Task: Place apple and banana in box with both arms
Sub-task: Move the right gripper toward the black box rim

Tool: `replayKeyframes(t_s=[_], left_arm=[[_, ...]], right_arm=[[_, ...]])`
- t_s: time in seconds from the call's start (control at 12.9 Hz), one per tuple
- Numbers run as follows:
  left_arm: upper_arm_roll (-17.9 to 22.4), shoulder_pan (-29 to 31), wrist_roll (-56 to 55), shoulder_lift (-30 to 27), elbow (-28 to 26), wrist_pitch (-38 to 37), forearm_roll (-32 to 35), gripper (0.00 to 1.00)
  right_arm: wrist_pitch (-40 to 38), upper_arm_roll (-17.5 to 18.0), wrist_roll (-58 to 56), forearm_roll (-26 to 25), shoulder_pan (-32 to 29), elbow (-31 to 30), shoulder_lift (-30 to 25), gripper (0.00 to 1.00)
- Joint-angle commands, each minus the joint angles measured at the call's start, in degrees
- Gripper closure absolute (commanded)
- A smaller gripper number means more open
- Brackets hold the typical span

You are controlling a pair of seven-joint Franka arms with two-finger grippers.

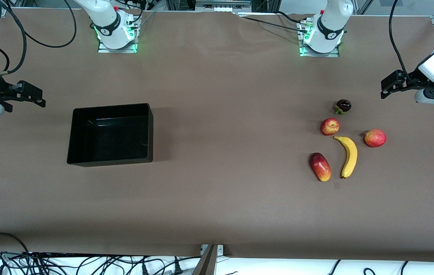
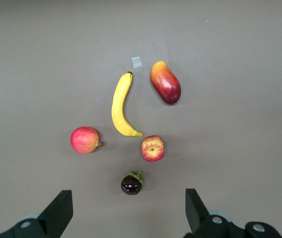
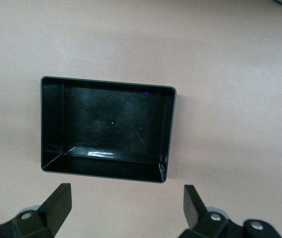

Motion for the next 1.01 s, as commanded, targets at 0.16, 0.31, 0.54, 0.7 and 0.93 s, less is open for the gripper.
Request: replayKeyframes(t_s=[0.16, 0.31, 0.54, 0.7, 0.93], left_arm=[[-0.43, 0.45, -0.07, 0.12, 1.39, -1.47, -0.49, 0.00], [-0.52, 0.37, -0.33, 0.12, 1.39, -1.56, -0.49, 0.00], [-0.52, 0.37, -0.42, 0.12, 1.39, -1.64, -0.49, 0.00], [-0.52, 0.37, -0.42, 0.03, 1.39, -1.64, -0.49, 0.00], [-0.43, 0.45, -0.42, 0.12, 1.39, -1.64, -0.57, 0.00]], right_arm=[[-1.56, 0.17, -0.28, -0.53, 0.03, 2.21, 1.18, 0.00], [-1.56, 0.17, -0.19, -0.53, 0.03, 2.12, 1.26, 0.00], [-1.65, 0.17, -0.10, -0.88, 0.12, 0.90, 2.66, 0.00], [0.71, 0.17, -0.02, -2.54, 0.03, -2.09, 3.72, 0.00], [8.51, 0.08, 0.51, -5.01, 0.12, -9.01, 3.90, 0.00]])
